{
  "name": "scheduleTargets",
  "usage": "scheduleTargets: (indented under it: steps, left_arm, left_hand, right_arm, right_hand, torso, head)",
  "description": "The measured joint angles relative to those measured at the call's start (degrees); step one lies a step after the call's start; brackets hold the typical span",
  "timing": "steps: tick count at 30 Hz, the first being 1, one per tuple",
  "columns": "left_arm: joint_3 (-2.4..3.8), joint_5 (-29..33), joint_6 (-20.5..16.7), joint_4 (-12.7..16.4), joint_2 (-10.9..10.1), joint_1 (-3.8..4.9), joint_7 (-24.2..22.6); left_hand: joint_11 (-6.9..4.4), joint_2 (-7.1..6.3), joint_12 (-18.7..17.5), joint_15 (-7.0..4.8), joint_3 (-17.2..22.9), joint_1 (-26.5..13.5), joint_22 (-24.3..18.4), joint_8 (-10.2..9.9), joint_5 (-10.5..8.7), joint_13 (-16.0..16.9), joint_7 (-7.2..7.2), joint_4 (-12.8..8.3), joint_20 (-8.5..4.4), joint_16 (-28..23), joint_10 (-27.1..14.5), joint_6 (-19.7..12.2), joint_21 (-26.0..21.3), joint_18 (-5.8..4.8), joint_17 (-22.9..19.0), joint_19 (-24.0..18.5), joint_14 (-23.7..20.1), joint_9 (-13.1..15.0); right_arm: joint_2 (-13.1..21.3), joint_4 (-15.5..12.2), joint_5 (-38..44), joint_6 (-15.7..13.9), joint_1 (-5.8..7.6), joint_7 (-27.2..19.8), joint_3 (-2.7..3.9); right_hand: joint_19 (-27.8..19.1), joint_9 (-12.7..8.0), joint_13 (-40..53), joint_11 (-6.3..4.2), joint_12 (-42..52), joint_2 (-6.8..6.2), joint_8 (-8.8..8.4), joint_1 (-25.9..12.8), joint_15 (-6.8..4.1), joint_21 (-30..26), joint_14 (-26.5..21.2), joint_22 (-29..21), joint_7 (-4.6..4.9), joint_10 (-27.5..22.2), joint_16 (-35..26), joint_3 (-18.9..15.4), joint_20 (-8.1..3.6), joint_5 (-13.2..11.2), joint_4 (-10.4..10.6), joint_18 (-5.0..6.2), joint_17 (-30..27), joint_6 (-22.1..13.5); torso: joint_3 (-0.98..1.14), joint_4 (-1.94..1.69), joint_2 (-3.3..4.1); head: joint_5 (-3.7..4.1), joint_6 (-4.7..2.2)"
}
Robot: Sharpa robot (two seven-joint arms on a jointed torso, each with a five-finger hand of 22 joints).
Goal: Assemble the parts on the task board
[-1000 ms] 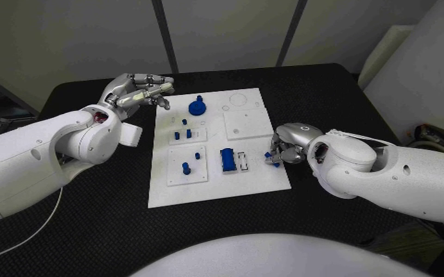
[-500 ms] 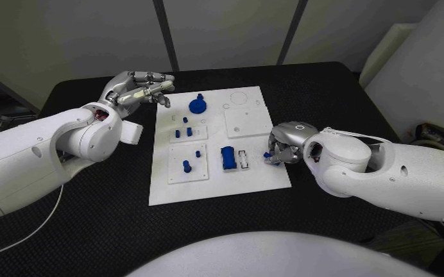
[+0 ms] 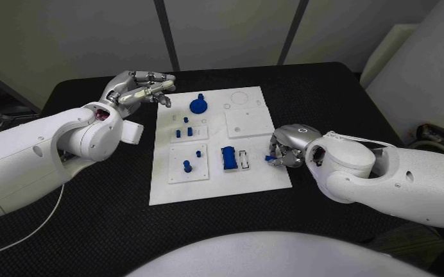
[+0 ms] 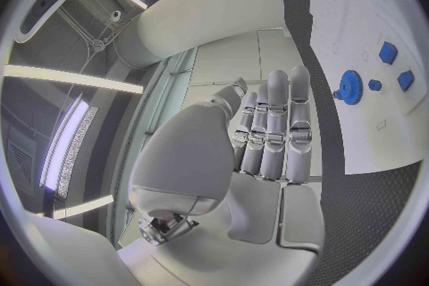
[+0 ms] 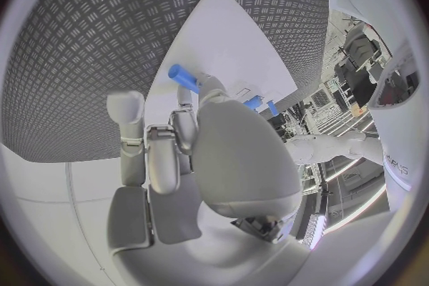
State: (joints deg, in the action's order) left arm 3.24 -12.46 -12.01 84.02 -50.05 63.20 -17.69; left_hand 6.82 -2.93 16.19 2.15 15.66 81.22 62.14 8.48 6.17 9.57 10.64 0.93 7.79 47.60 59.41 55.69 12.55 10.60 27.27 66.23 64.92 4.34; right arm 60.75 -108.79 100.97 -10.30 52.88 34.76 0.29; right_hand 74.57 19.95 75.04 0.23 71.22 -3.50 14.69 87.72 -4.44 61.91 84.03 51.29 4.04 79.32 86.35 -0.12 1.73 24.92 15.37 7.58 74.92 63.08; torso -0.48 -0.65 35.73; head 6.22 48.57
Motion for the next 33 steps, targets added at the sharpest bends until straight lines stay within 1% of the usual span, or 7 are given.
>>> scheduleTargets:
  steps: [3, 6, 9, 12, 21, 28, 33]
  left_arm:
    - [0.00, 0.00, 0.00, 0.00, 0.01, 0.00, 0.01]
    - [0.00, 0.00, 0.00, 0.00, 0.02, 0.00, 0.01]
    - [0.00, 0.00, 0.00, 0.00, 0.02, 0.00, 0.02]
    - [0.00, 0.00, 0.00, 0.02, 0.02, 0.00, 0.02]
    - [0.00, 0.00, 0.00, 0.10, -0.01, 0.00, 0.03]
    - [0.00, 0.00, 0.00, 0.13, 0.07, 0.00, 0.04]
    - [0.00, 0.00, 0.00, 0.17, 0.08, 0.00, 0.04]
  left_hand:
    - [0.00, 0.00, 0.00, 0.00, 0.00, 0.00, 0.00, 0.00, 0.00, 0.00, 0.00, 0.00, 0.00, 0.00, 0.00, 0.00, 0.00, 0.00, 0.00, 0.00, 0.00, 0.00]
    - [0.00, 0.00, 0.00, 0.00, 0.09, 0.00, 0.04, 0.00, 0.00, 0.00, 0.00, -0.09, 0.00, 0.00, 0.00, 0.00, 0.00, -0.01, 0.00, 0.00, 0.00, 0.00]
    - [0.00, 0.00, 0.00, 0.00, 0.15, 0.00, 0.07, 0.00, 0.00, 0.00, 0.00, -0.15, 0.00, 0.00, 0.00, 0.00, 0.00, 0.00, 0.00, 0.00, 0.00, 0.01]
    - [0.00, 0.00, 0.00, 0.00, 0.15, 0.00, 0.06, 0.00, 0.00, 0.00, 0.00, -0.15, 0.00, 0.00, 0.00, 0.00, 0.00, 0.00, 0.00, 0.00, 0.00, 0.01]
    - [0.00, 0.00, 0.00, 0.00, 0.15, 0.00, 0.06, 0.00, 0.00, 0.00, 0.00, -0.15, 0.00, 0.00, 0.00, 0.00, 0.00, 0.00, 0.00, 0.00, 0.00, 0.01]
    - [0.00, 0.00, 0.00, 0.00, 0.15, 0.00, 0.05, 0.00, 0.00, 0.01, 0.00, -0.15, 0.00, 0.00, 0.00, 0.00, 0.00, 0.00, 0.00, 0.00, 0.00, 0.01]
    - [0.00, 0.00, 0.00, 0.00, 0.15, 0.00, 0.05, 0.00, 0.00, 0.01, 0.00, -0.15, 0.00, 0.00, 0.00, 0.00, 0.00, 0.00, 0.00, 0.00, 0.00, 0.01]
  right_arm:
    - [0.25, -0.59, -0.62, -0.57, -0.15, 0.37, -0.15]
    - [0.42, -1.42, -1.47, -1.40, -0.36, 0.72, -0.34]
    - [0.44, -2.08, -2.24, -2.25, -0.55, 0.89, -0.51]
    - [0.35, -2.62, -2.96, -3.44, -0.68, 0.97, -0.58]
    - [-1.36, -3.23, -5.42, -8.52, -0.50, 1.24, -0.41]
    - [-3.45, -1.95, -8.21, -11.83, -0.39, 1.39, -0.34]
    - [-4.71, -0.19, -11.48, -12.53, -0.15, 1.64, -0.31]
  right_hand:
    - [0.00, 0.87, -0.29, 0.11, 0.38, -1.29, 0.69, -2.16, -0.21, 0.16, 0.21, 0.40, 0.07, 0.13, 0.00, 2.87, 0.00, 0.00, 0.17, 0.00, 0.00, -0.06]
    - [0.00, 1.27, -0.09, 0.19, 0.44, -2.50, 0.88, -4.39, -0.21, 0.49, 0.22, 0.71, -0.11, 0.22, 0.00, 6.55, 0.00, 0.00, -0.78, 0.00, 0.00, -0.25]
    - [0.00, 1.36, -0.09, 0.19, 0.44, -3.58, 1.34, -5.74, -0.21, 0.67, 0.21, 0.92, -0.13, 0.22, 0.00, 8.91, 0.00, 0.00, -1.23, 0.00, 0.00, -0.27]
    - [0.22, 1.36, -0.09, 0.19, 0.44, -3.97, 1.74, -6.70, -0.21, 0.88, 0.21, 1.33, -0.30, 0.22, 0.00, 10.98, -0.18, -0.01, -2.16, 0.00, 0.00, -0.47]
    - [0.60, 1.36, -0.09, 0.19, 0.89, -4.72, 2.40, -8.97, -0.20, 1.50, 0.22, 2.12, -0.38, 0.22, 0.29, 14.07, -0.20, -0.02, -3.06, 0.00, -0.01, -0.74]
    - [0.60, 1.36, -0.10, 0.18, 0.88, -4.79, 2.41, -9.49, -0.19, 1.50, 0.22, 2.18, -0.45, 0.22, 0.29, 14.75, -0.20, -0.03, -3.26, 0.00, -0.01, -1.01]
    - [0.60, 1.36, -0.10, 0.18, 0.88, -5.01, 2.85, -11.23, -0.18, 1.49, 0.22, 2.16, -0.62, 0.22, 0.50, 16.61, -0.20, 0.37, -3.42, 0.00, -0.01, -1.23]
  torso:
    - [0.00, 0.00, 0.00]
    - [0.00, 0.01, 0.00]
    - [0.00, 0.01, 0.01]
    - [0.00, 0.01, 0.02]
    - [0.03, -0.04, 0.11]
    - [0.03, -0.04, 0.11]
    - [0.03, -0.07, 0.11]
  head:
    - [-0.01, -0.03]
    - [-0.01, -0.08]
    - [-0.01, -0.13]
    - [-0.06, -0.15]
    - [-0.43, -0.19]
    - [-0.53, -0.13]
    - [-0.54, -0.15]
